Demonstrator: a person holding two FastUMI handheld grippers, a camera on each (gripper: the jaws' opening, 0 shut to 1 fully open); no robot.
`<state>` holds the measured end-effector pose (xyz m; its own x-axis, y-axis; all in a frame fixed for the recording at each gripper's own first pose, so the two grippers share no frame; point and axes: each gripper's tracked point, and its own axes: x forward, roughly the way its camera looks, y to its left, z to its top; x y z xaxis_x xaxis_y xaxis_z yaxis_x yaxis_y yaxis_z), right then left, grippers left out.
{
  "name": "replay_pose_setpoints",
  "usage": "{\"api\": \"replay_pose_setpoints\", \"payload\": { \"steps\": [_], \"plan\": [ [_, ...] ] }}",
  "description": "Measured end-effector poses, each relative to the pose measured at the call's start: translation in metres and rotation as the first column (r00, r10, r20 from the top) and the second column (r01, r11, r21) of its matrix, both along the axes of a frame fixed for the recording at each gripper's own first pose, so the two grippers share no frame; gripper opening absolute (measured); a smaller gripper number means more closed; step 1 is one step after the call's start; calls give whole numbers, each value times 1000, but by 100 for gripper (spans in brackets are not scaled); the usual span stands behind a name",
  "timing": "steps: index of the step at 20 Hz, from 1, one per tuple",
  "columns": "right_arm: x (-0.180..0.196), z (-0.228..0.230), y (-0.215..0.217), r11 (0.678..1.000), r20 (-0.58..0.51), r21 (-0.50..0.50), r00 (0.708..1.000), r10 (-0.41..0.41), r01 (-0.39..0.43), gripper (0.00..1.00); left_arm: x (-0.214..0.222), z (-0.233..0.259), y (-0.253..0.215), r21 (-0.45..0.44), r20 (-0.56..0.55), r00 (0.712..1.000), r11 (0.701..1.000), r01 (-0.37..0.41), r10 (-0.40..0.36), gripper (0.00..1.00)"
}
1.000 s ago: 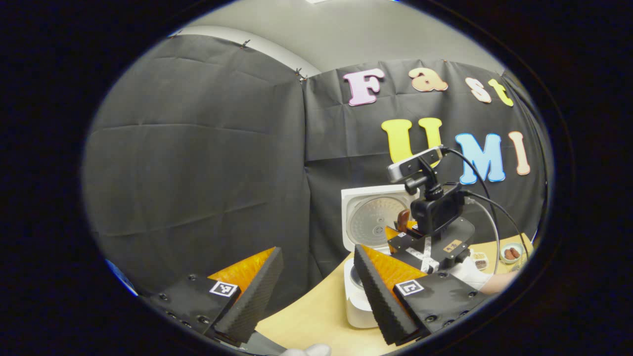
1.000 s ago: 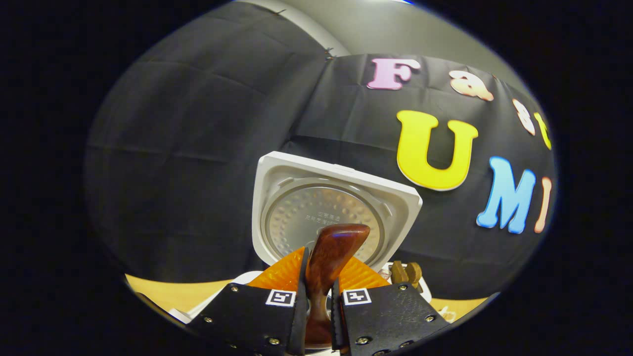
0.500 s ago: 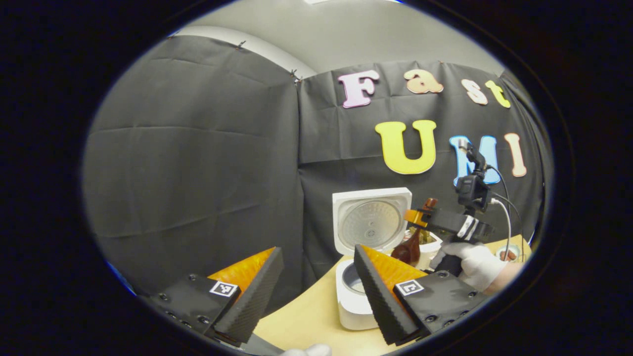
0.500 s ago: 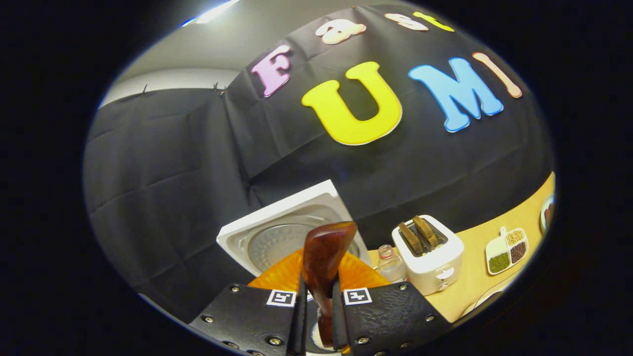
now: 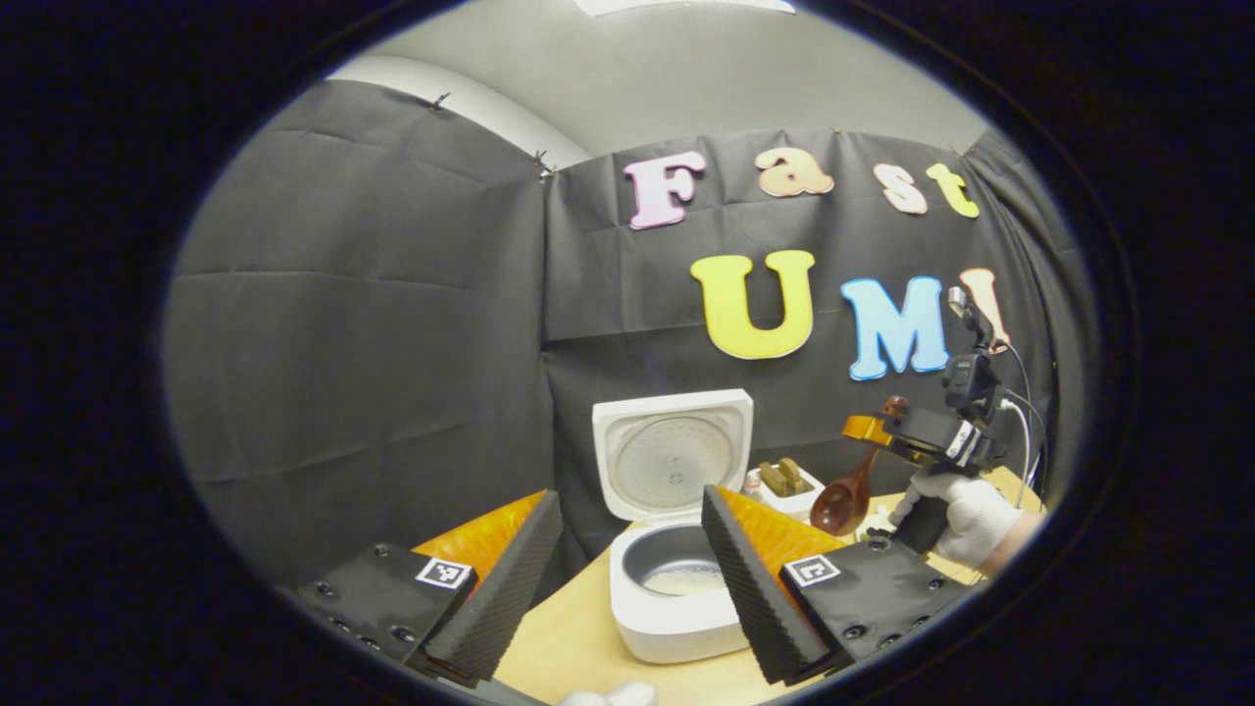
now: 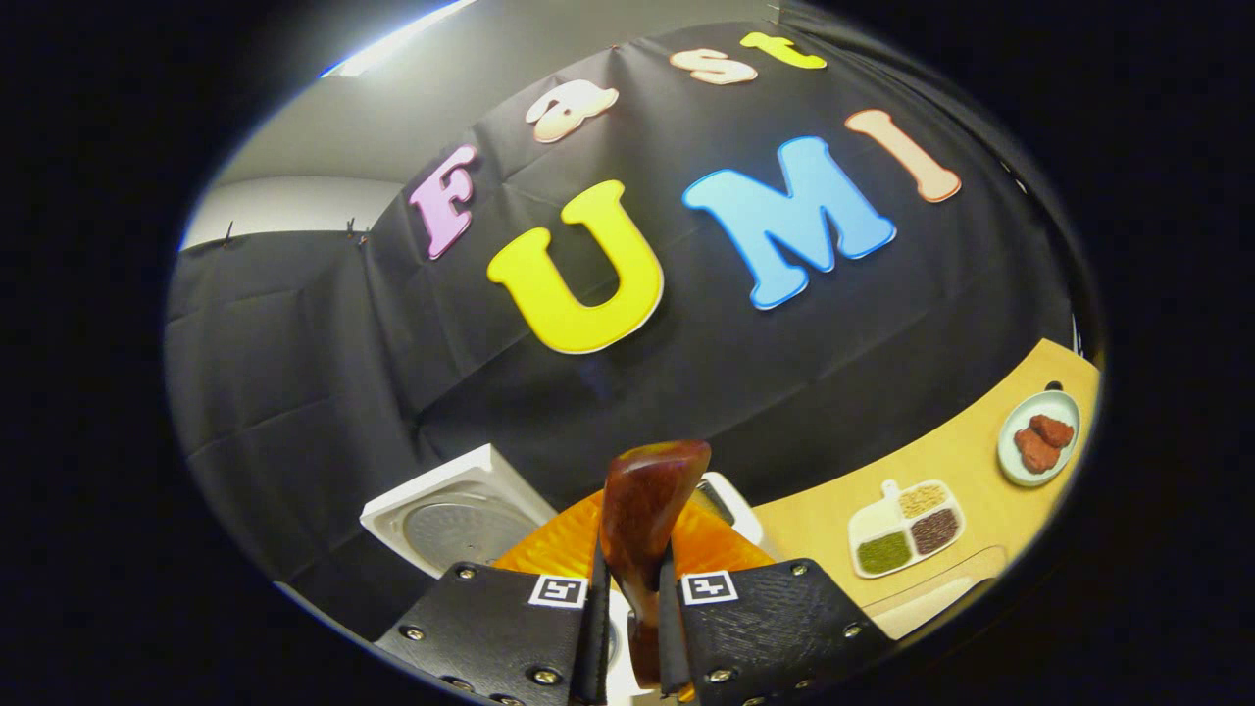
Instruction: Close the left gripper, press the button to open the rice cooker; take a wooden spoon from the chopstick holder with the right hand, scoop a spoonful of rice and pour it into the rice cooker, then put the wooden spoon back into the chopstick holder.
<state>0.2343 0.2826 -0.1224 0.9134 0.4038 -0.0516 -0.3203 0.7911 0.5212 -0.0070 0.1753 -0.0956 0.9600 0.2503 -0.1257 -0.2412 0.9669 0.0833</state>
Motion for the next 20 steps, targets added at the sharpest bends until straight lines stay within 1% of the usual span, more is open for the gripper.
{"api": "replay_pose_setpoints", "payload": {
  "steps": [2, 4, 7, 8, 9, 10, 12, 16, 19, 20],
  "plan": [
    [5, -2, -49, 998, -3, 5, 998, -66, 66, 21, 3, 2, -22, -3, 2, 999, 999, 37, -37, 100],
    [9, -6, -101, 992, -2, -11, 992, -128, 128, 21, 5, 5, -42, 3, 9, 998, 998, 65, -65, 100],
    [11, -10, -173, 978, -4, -13, 978, -209, 209, 21, 9, 7, -77, -7, 13, 994, 994, 113, -113, 100],
    [8, -16, -191, 973, -2, -19, 973, -229, 229, 21, 11, 8, -88, -10, 13, 992, 992, 123, -123, 100],
    [9, -20, -210, 968, -5, -27, 968, -250, 250, 25, 12, 9, -98, -12, 17, 991, 991, 132, -132, 100],
    [8, -23, -227, 963, -6, -28, 963, -270, 270, 21, 14, 11, -108, -13, 19, 989, 990, 144, -143, 100],
    [7, -27, -266, 951, -8, -34, 952, -307, 307, 21, 8, 5, -129, -9, 19, 986, 987, 163, -163, 100],
    [5, -44, -333, 928, -21, -50, 929, -370, 368, 21, 11, 7, -163, 0, 18, 981, 981, 192, -192, 100],
    [3, -57, -371, 913, -34, -57, 914, -405, 403, 21, 12, 4, -186, -8, 10, 979, 979, 205, -205, 100],
    [1, -61, -381, 910, -41, -58, 910, -413, 410, 25, 12, 4, -191, -2, 7, 979, 979, 205, -205, 100]
  ]
}}
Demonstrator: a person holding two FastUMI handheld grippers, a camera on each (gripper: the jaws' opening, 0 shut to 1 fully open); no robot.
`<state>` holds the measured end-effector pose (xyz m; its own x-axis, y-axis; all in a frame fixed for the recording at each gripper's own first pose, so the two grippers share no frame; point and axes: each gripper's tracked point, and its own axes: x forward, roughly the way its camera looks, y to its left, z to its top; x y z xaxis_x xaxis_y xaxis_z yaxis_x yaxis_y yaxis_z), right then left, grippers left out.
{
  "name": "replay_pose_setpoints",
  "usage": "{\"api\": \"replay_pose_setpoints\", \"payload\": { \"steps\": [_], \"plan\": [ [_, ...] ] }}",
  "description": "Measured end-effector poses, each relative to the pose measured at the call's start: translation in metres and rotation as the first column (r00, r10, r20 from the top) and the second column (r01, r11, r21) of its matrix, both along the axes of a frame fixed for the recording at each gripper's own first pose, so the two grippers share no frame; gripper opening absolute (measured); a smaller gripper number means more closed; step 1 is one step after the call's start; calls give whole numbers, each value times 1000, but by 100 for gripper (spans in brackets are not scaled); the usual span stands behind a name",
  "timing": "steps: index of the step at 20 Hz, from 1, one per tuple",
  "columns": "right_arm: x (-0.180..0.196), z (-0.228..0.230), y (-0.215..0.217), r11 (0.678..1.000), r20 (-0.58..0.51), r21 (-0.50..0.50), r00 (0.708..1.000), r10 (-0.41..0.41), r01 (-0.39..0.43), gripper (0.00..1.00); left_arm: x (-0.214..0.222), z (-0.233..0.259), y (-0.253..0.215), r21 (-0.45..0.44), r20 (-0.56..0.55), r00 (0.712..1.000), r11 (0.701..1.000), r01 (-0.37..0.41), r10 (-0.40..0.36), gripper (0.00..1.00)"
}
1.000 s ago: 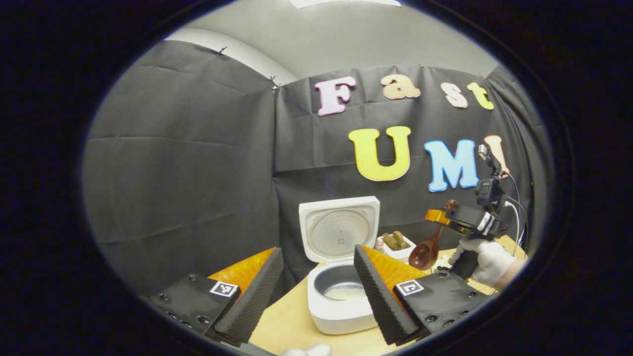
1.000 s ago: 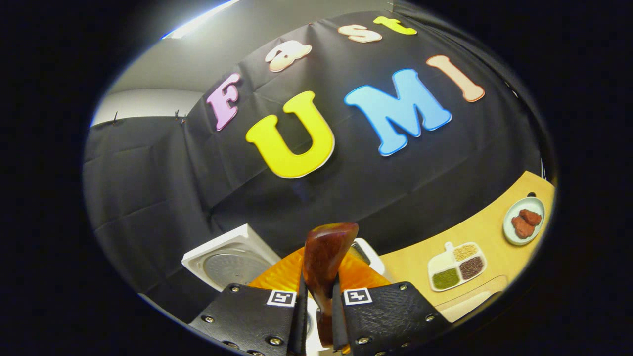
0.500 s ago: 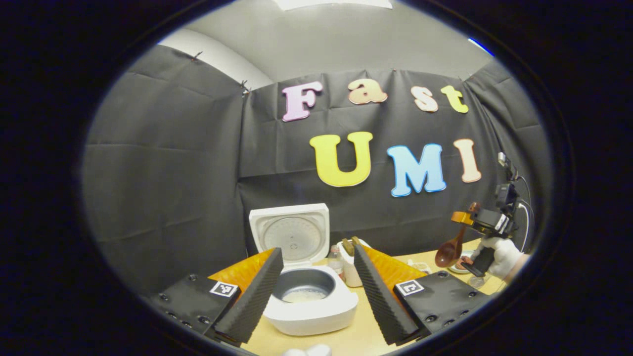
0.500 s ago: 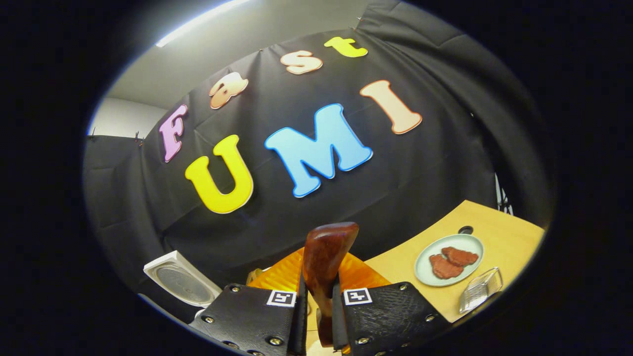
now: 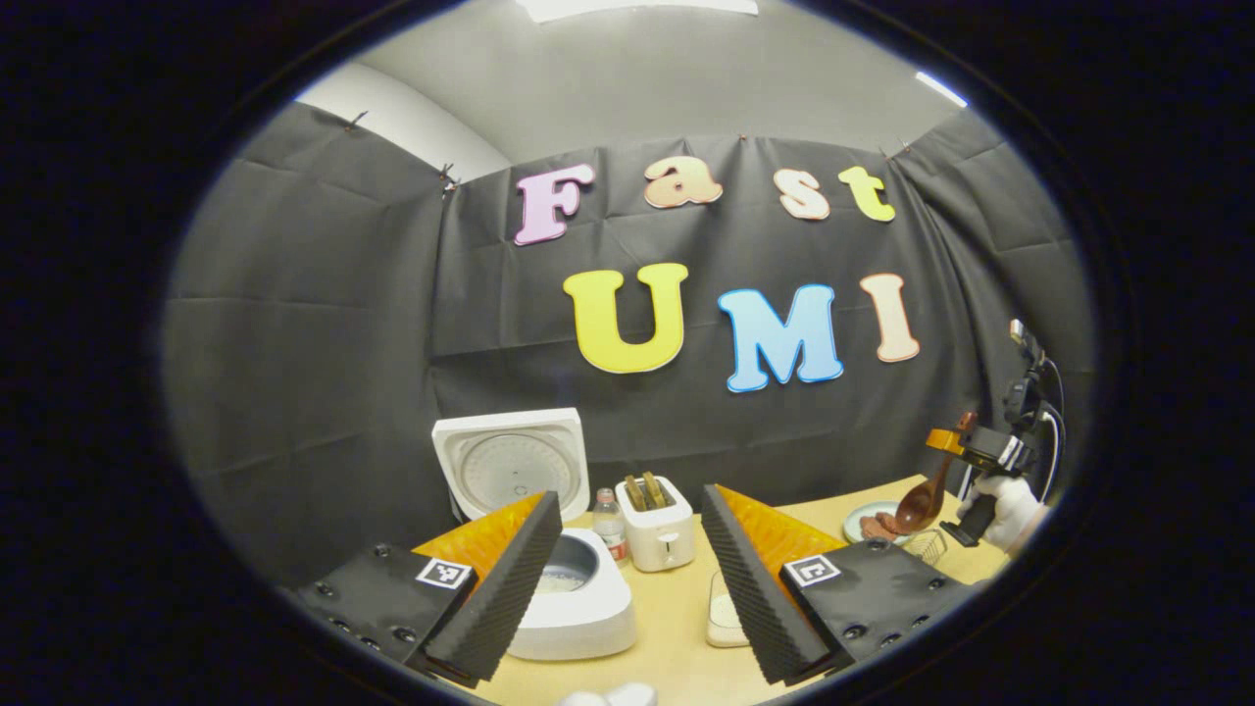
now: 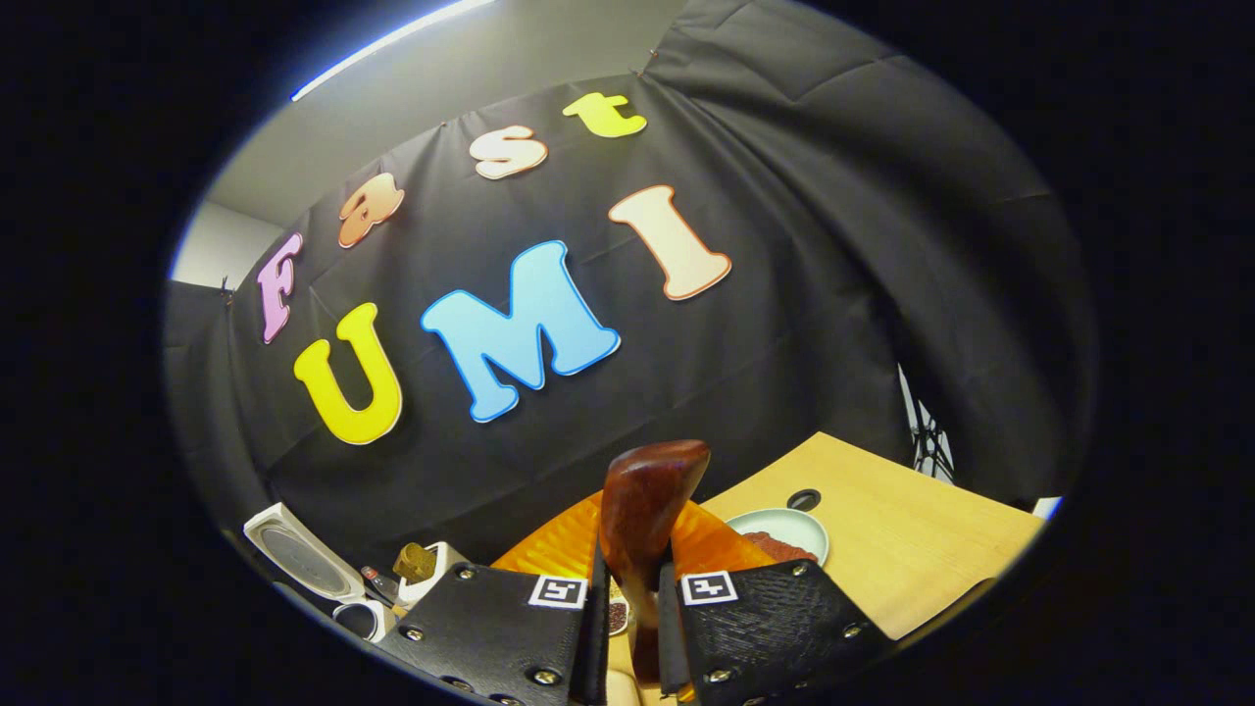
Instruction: Close the left gripper, press the button to open the rice cooker; take a wooden spoon from the chopstick holder with the right hand, scoop a spoonful of rice and pour it into the rice cooker, then put the wooden spoon back into the chopstick holder.
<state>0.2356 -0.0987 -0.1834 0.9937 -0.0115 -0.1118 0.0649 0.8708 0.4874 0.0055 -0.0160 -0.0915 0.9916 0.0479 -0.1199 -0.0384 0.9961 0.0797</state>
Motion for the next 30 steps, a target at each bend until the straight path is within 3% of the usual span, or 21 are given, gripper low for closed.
{"api": "replay_pose_setpoints", "payload": {
  "steps": [1, 7, 20, 24, 25, 28, 30],
  "plan": [
    [0, -5, -9, 1000, -6, -3, 1000, -9, 9, 21, 0, 0, -5, 5, 0, 1000, 1000, 2, -2, 100],
    [3, -42, -41, 1000, -55, -7, 998, -29, 28, 21, 2, -3, -29, 18, -7, 1000, 1000, 10, -10, 99],
    [8, -143, -47, 999, -233, -12, 972, -44, 43, 21, 5, -7, -48, 45, -20, 1000, 999, 7, -6, 98],
    [6, -150, -57, 998, -246, 0, 967, -61, 63, 21, 6, -12, -48, 52, -27, 1000, 999, 3, -1, 96],
    [5, -150, -59, 998, -252, 4, 966, -62, 66, 21, 6, -13, -49, 50, -26, 1000, 999, 2, -1, 100],
    [0, -156, -69, 995, -276, -37, 956, -95, 88, 22, 7, -14, -54, 41, -27, 1000, 999, 5, -4, 100],
    [-4, -156, -74, 988, -272, -129, 955, -121, 88, 26, 8, -15, -58, 45, -26, 1000, 999, 10, -9, 100]
  ]
}}
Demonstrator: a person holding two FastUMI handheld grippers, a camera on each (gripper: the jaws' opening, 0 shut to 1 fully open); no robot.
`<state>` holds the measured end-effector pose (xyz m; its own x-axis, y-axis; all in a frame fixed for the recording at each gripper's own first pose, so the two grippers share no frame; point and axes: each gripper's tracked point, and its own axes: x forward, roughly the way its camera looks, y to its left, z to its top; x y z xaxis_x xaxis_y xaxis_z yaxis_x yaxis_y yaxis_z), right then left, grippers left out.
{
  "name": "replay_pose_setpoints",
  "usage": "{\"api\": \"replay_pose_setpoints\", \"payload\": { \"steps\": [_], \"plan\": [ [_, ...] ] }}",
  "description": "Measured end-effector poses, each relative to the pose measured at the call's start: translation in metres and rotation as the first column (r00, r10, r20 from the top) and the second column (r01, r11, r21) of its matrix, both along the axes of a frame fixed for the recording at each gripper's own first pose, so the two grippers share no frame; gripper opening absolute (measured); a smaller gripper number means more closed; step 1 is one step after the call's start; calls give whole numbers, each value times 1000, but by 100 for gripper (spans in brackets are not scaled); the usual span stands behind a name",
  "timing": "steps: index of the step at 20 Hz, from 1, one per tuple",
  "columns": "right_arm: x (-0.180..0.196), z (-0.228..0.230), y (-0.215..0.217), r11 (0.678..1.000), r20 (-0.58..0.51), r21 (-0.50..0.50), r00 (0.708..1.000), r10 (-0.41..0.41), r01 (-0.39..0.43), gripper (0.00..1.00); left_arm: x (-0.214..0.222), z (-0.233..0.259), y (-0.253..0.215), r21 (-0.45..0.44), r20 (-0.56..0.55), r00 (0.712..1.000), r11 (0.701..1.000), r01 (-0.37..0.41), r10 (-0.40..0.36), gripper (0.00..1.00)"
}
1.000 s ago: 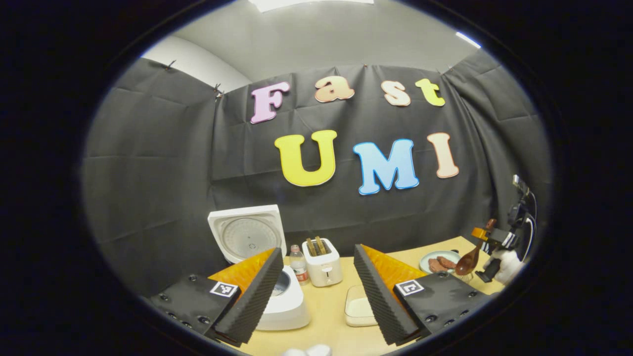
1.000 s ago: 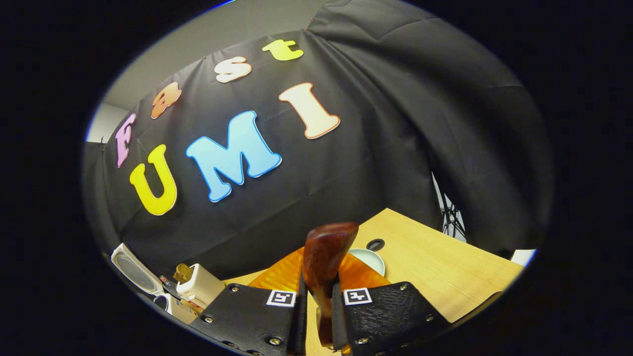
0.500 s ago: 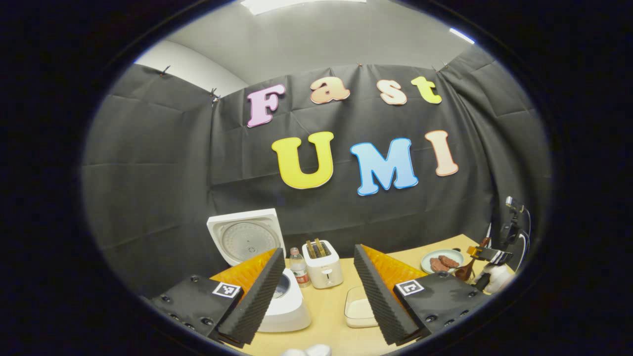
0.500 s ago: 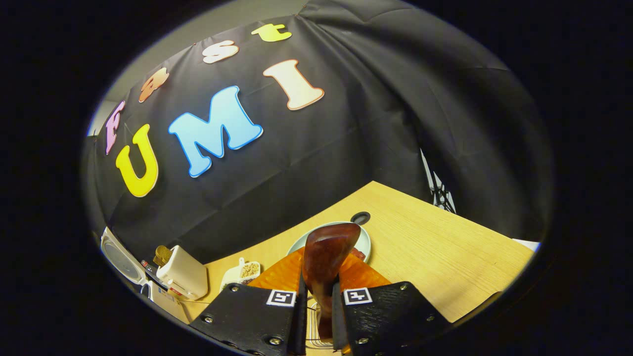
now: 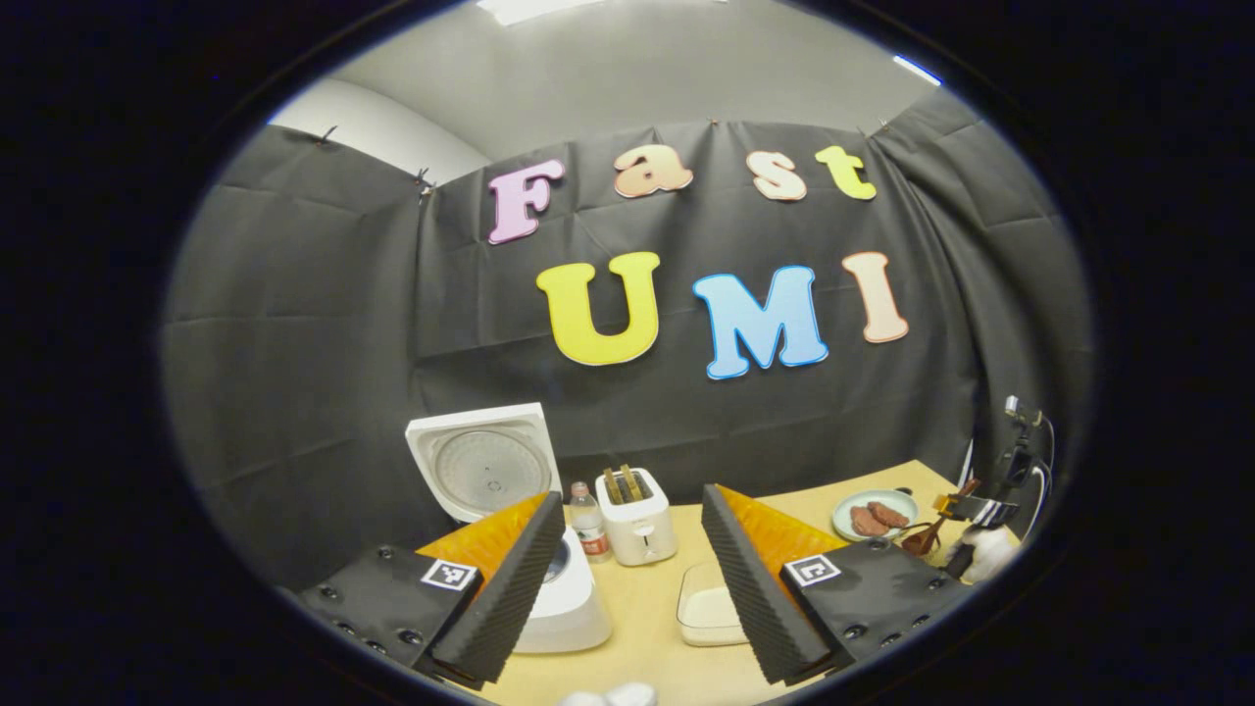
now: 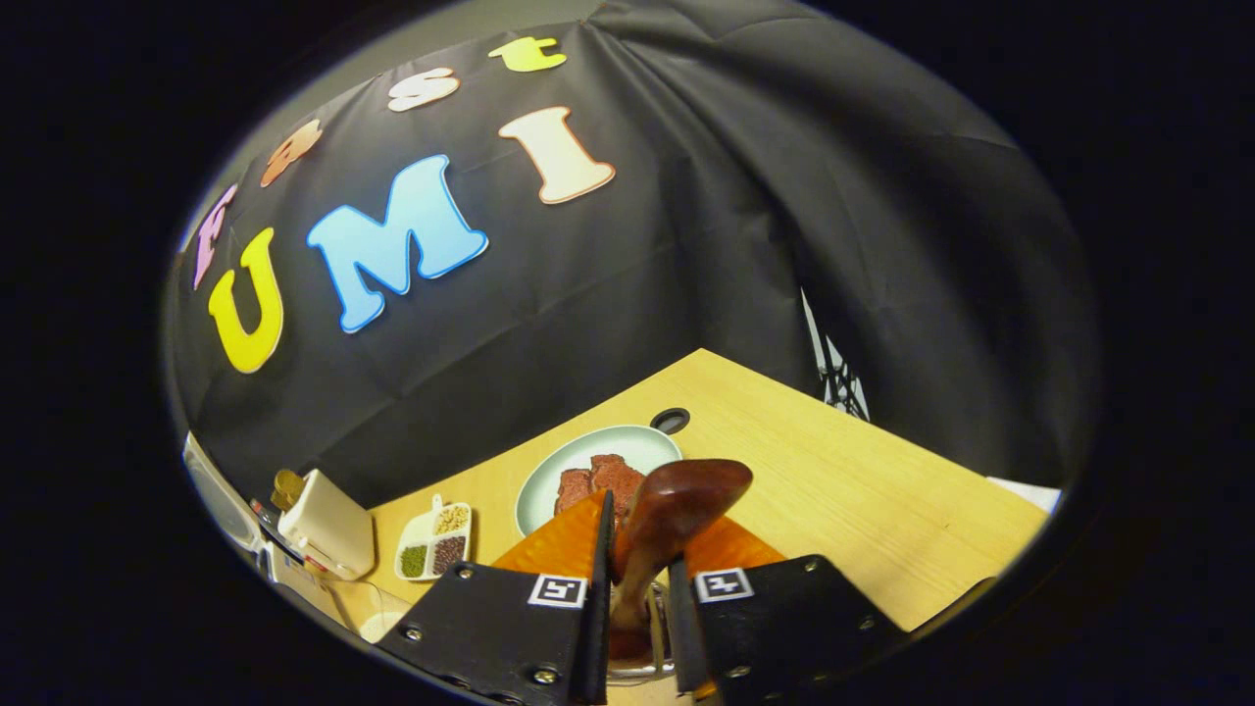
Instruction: Close the left gripper, press the button to open the rice cooker; take a wooden spoon from the chopstick holder with the right hand, scoop a spoonful of rice and pour it into the rice cooker, then put the wooden spoon back into the chopstick holder.
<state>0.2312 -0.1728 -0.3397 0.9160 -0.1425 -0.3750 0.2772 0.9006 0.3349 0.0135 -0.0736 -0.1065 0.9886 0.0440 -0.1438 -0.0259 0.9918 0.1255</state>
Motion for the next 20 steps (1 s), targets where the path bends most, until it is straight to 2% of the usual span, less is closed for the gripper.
{"api": "replay_pose_setpoints", "payload": {
  "steps": [1, 2, 3, 5, 6, 8, 11, 13, 14, 15, 18, 20],
  "plan": [
    [-5, 5, 0, 1000, 2, -21, 1000, 8, -8, 29, 0, -1, -1, 0, 0, 1000, 1000, 4, -4, 100],
    [-8, 11, -1, 999, 2, -39, 1000, 16, -16, 44, 0, -1, -2, -3, 1, 1000, 1000, 4, -4, 96],
    [-13, 12, -5, 998, -7, -67, 1000, 13, -13, 61, 0, -1, -3, -8, 4, 1000, 1000, 6, -6, 100],
    [-22, 26, -16, 990, 7, -140, 1000, 1, 0, 92, -1, 1, -3, -10, 10, 1000, 1000, 6, -6, 98],
    [-29, 40, -20, 983, 26, -184, 1000, 2, 3, 95, 0, 2, -1, -12, 11, 1000, 1000, 5, -4, 100],
    [-44, 69, -20, 969, 65, -246, 998, 22, -5, 95, 2, 2, 4, -21, 14, 1000, 1000, 1, -1, 100],
    [-67, 121, -12, 954, 130, -300, 990, 56, -14, 96, 6, 6, 9, -29, 25, 1000, 1000, 0, 1, 99],
    [-84, 154, 4, 950, 161, -311, 982, 94, -40, 96, 9, 11, 18, -27, 38, 999, 1000, -1, 2, 96],
    [-94, 165, 12, 946, 168, -319, 979, 117, -58, 96, 12, 14, 23, -27, 47, 999, 1000, -3, 4, 98],
    [-104, 184, 21, 940, 182, -335, 974, 137, -70, 96, 16, 17, 29, -27, 57, 998, 1000, -3, 4, 100],
    [-138, 233, 53, 911, 233, -400, 951, 204, -98, 96, 30, 31, 57, -8, 92, 995, 1000, -30, 31, 97],
    [-160, 251, 80, 915, 237, -376, 939, 250, -148, 97, 47, 42, 79, -9, 109, 993, 999, -53, 53, 96]
  ]
}}
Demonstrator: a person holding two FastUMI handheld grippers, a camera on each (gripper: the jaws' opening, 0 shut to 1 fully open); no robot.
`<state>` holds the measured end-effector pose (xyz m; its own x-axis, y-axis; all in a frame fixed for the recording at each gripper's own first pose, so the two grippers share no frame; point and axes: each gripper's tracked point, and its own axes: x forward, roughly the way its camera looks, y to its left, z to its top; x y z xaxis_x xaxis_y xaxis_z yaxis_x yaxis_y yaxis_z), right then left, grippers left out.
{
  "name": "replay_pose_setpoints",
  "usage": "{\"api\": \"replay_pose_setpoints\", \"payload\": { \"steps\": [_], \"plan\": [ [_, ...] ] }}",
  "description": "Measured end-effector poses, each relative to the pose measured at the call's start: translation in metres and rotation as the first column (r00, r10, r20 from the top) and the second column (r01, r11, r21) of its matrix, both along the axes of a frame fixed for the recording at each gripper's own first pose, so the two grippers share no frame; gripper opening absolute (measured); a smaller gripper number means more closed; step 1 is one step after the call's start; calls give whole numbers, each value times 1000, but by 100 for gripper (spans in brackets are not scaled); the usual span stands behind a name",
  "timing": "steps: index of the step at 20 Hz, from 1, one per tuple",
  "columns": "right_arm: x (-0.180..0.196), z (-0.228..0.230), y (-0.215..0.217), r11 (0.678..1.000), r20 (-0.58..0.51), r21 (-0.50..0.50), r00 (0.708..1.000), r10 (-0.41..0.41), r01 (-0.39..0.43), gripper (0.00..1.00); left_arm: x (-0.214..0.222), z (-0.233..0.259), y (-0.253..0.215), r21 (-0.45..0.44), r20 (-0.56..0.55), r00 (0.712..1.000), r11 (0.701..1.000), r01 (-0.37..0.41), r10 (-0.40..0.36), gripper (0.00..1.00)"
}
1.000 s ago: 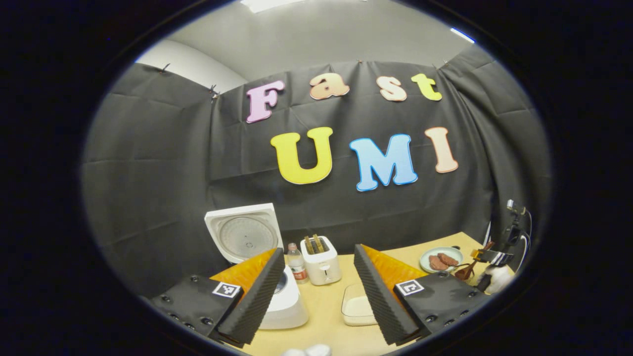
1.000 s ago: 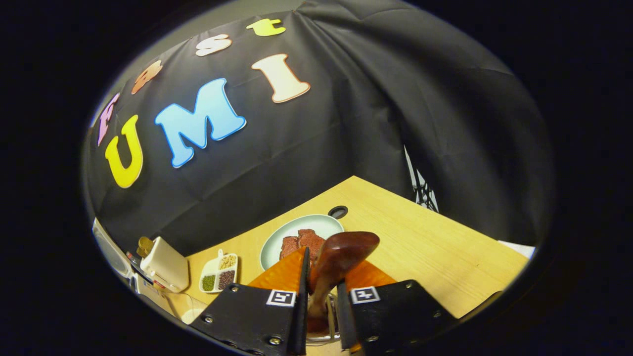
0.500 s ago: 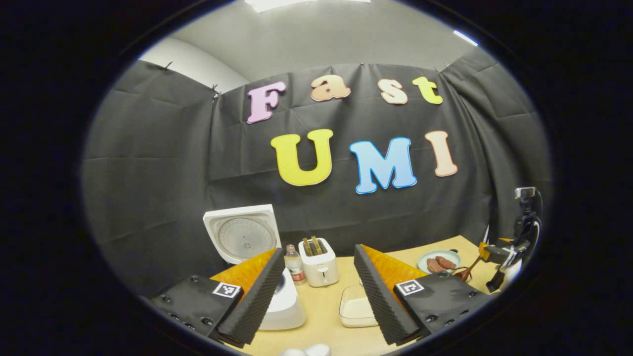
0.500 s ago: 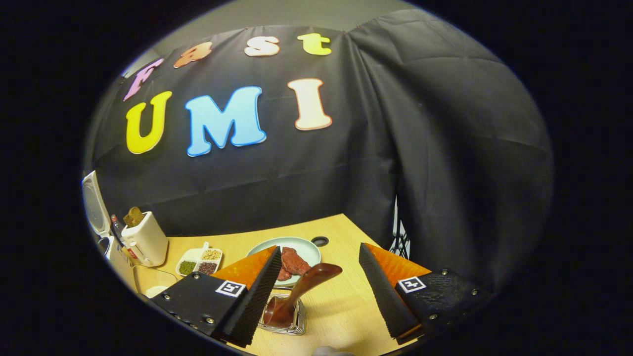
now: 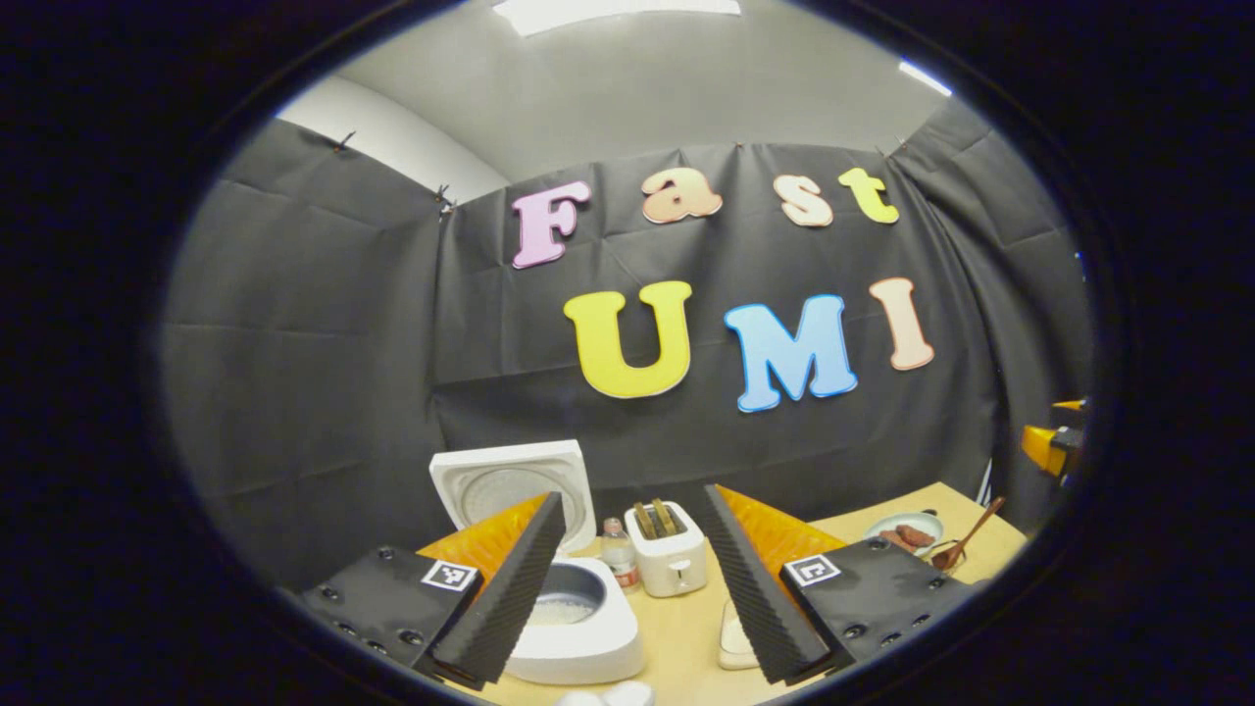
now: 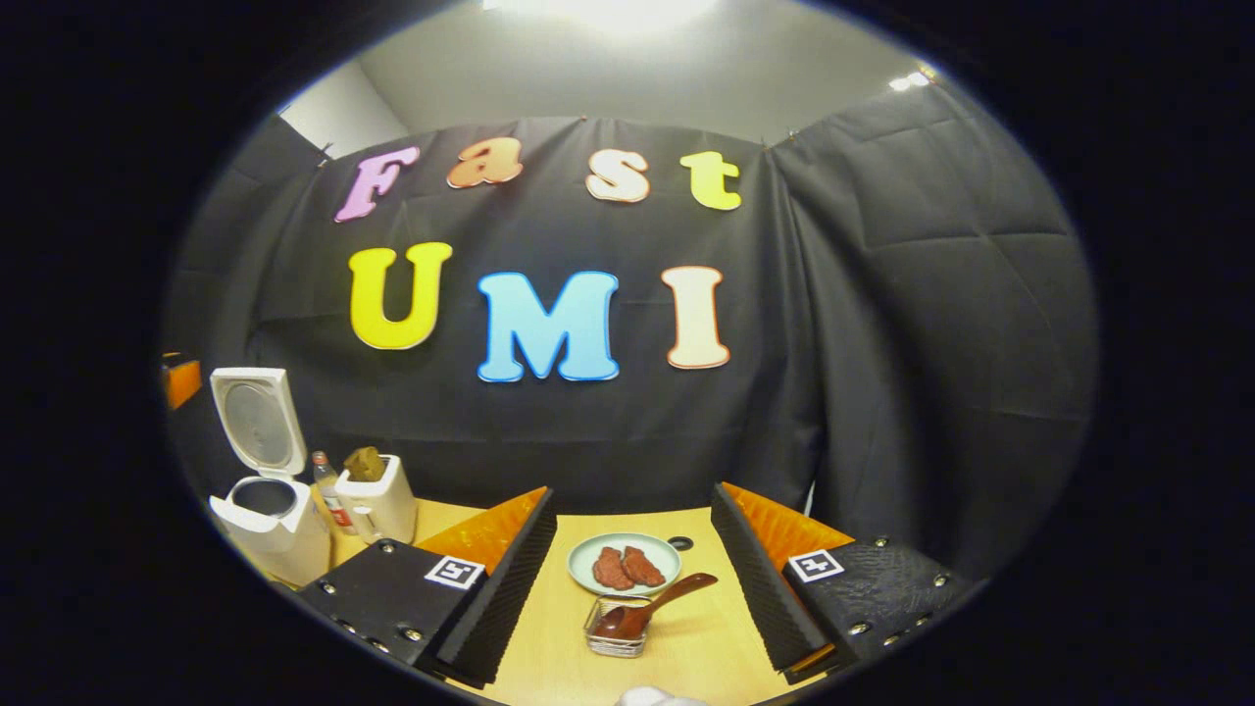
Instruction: Close the left gripper, press the button to open the rice cooker; take a wooden spoon from the chopstick holder with the right hand, scoop a spoonful of rice and pour it into the rice cooker, then put the wooden spoon back into the chopstick holder.
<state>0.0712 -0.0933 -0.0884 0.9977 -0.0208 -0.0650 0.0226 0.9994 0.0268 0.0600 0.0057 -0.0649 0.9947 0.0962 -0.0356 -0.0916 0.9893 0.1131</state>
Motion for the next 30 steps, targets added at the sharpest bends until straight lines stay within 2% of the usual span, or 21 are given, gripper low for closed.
{"api": "replay_pose_setpoints", "payload": {
  "steps": [1, 5, 9, 10, 11, 12, 13, 14, 15, 16, 18, 20, 21, 23, 29, 30],
  "plan": [
    [-7, 7, 8, 999, -6, 35, 1000, 11, -11, 97, 9, 5, 15, 0, 2, 1000, 1000, -20, 20, 96],
    [-33, 38, 31, 997, 13, 68, 1000, 20, -21, 97, 58, 42, 61, -36, 32, 996, 996, -77, 78, 96],
    [-50, 51, 41, 999, 5, 44, 1000, -6, 6, 98, 108, 69, 101, -30, 59, 991, 993, -116, 117, 96],
    [-53, 54, 44, 999, 3, 40, 1000, -14, 14, 93, 122, 75, 110, -29, 71, 990, 992, -123, 124, 97],
    [-54, 55, 46, 999, 4, 38, 1000, -14, 13, 98, 135, 77, 118, -30, 69, 989, 991, -131, 133, 97],
    [-56, 58, 51, 999, 1, 28, 1000, -15, 15, 93, 148, 80, 127, -32, 70, 988, 990, -137, 139, 98],
    [-57, 60, 57, 1000, -1, 19, 1000, -8, 8, 93, 160, 80, 135, -40, 64, 987, 989, -145, 147, 96],
    [-59, 61, 65, 1000, -5, 8, 1000, -3, 3, 98, 173, 78, 142, -49, 55, 987, 988, -149, 152, 95],
    [-59, 65, 70, 1000, -4, -6, 1000, 4, -4, 98, 186, 78, 149, -53, 48, 986, 986, -159, 161, 95],
    [-59, 66, 78, 1000, -6, -14, 1000, 16, -16, 98, 200, 74, 155, -60, 41, 986, 985, -159, 162, 99],
    [-60, 69, 94, 999, -9, -29, 999, 38, -38, 98, 225, 63, 169, -63, 14, 985, 983, -173, 174, 100],
    [-58, 68, 104, 998, -18, -34, 998, 54, -55, 93, 250, 45, 180, -70, -26, 982, 980, -187, 186, 100],
    [-57, 70, 108, 998, -19, -30, 998, 63, -63, 98, 261, 34, 186, -71, -47, 982, 980, -187, 184, 100],
    [-56, 67, 113, 997, -30, -33, 997, 70, -71, 98, 282, 10, 200, -56, -94, 974, 975, -213, 207, 99],
    [-52, 58, 118, 996, -65, -34, 995, 80, -83, 98, 317, -45, 219, -46, -222, 946, 966, -253, 237, 96],
    [-52, 56, 119, 996, -68, -32, 994, 82, -84, 98, 320, -51, 216, -44, -240, 943, 968, -247, 229, 99]
  ]
}}
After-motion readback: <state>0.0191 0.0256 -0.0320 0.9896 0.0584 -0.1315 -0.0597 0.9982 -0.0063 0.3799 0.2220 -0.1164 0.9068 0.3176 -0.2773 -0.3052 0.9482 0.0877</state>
